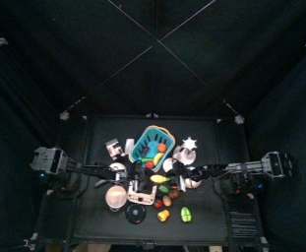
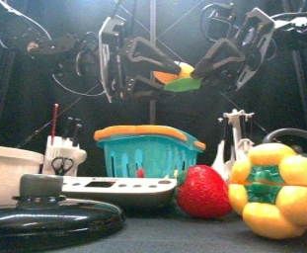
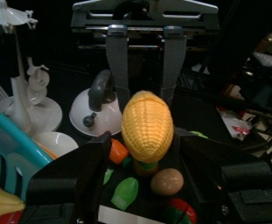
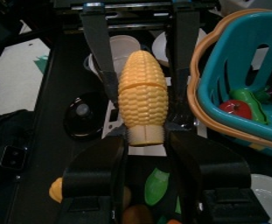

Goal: Remove corn husk

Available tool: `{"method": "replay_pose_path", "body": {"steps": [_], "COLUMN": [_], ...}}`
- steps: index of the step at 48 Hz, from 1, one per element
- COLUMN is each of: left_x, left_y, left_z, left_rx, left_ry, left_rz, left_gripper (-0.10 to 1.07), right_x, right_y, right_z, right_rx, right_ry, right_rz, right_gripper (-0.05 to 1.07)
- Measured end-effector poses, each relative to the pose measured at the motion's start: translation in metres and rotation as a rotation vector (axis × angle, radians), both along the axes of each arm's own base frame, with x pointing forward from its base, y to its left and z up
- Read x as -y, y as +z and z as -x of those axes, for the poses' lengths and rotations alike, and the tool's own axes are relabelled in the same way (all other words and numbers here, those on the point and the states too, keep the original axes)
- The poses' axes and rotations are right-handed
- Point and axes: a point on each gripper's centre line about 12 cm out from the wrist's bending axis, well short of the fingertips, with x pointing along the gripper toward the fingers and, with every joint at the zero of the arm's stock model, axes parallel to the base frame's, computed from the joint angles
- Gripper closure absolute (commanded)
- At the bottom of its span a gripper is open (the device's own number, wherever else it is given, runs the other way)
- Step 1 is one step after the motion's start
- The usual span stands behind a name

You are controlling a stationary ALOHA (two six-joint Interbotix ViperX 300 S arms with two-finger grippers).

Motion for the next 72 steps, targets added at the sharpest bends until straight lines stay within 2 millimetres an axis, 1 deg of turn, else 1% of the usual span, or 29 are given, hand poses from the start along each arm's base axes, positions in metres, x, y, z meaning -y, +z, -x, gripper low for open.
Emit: {"method": "replay_pose_path", "body": {"steps": [8,15,23,30,33,46,63,72], "left_x": [-0.006,-0.005,0.000,0.002,0.002,-0.002,-0.004,-0.001], "left_y": [0.004,0.009,0.014,0.010,0.008,0.011,0.014,0.009], "left_z": [0.015,0.027,0.031,0.029,0.027,0.012,0.006,-0.001], "left_rx": [0.002,0.013,0.033,0.028,0.024,0.034,0.051,0.045], "left_ry": [-0.039,-0.091,-0.148,-0.180,-0.183,-0.160,-0.132,-0.142], "left_rz": [-0.093,-0.204,-0.342,-0.464,-0.490,-0.627,-0.658,-0.657], "left_gripper": [0.10,0.10,0.10,0.10,0.10,0.10,0.10,0.10], "right_x": [0.000,0.001,0.000,0.001,0.001,0.001,0.003,0.004], "right_y": [-0.005,-0.006,-0.003,-0.001,-0.001,-0.004,-0.005,-0.009], "right_z": [0.007,0.012,0.019,0.022,0.023,0.025,0.026,0.025], "right_rx": [-0.013,-0.010,0.017,0.056,0.067,0.068,0.066,0.056], "right_ry": [-0.027,-0.058,-0.079,-0.095,-0.097,-0.101,-0.107,-0.111], "right_rz": [-0.052,-0.108,-0.191,-0.276,-0.301,-0.321,-0.320,-0.318], "right_gripper": [0.51,0.51,0.51,0.51,0.51,0.51,0.51,0.51]}}
